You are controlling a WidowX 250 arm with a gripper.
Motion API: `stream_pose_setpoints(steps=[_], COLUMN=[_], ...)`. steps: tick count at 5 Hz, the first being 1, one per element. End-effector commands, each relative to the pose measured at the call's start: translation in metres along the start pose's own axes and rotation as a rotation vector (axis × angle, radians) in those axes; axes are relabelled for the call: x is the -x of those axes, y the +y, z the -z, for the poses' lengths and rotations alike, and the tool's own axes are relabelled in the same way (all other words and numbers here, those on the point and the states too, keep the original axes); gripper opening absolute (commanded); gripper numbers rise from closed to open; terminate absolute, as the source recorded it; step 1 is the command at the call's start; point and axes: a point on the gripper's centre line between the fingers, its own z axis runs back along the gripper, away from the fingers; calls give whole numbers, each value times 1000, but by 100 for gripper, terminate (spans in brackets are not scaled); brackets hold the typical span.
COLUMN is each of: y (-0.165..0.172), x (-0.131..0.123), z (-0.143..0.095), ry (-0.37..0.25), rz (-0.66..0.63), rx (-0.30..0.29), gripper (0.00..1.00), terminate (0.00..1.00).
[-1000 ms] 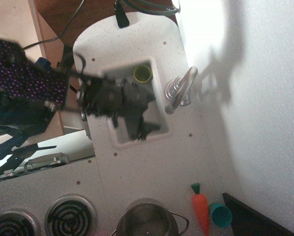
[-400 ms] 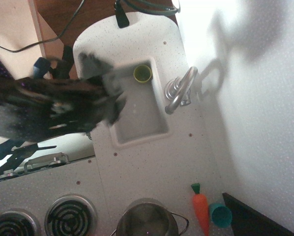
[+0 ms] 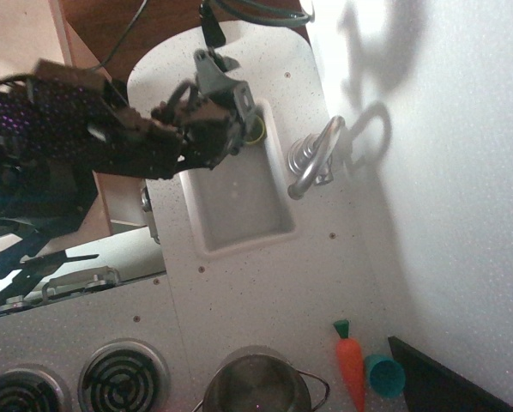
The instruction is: Turn faucet right
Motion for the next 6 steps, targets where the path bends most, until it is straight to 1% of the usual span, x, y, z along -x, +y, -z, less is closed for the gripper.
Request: stream_pose_setpoints(steps=[1, 2, 3, 4, 5, 6], y=[-22, -33, -43, -55, -62, -59], x=[-37, -75, -95, -83, -75, -66], z=[-4, -20, -38, -46, -53, -60], ry=[-285, -504, -732, -704, -668, -613], rz=[-244, -452, -497, -537, -550, -524], rx=[214, 407, 434, 460, 465, 433], gripper=[100, 100, 100, 100, 100, 100], terminate=[0, 0, 0, 0, 0, 0])
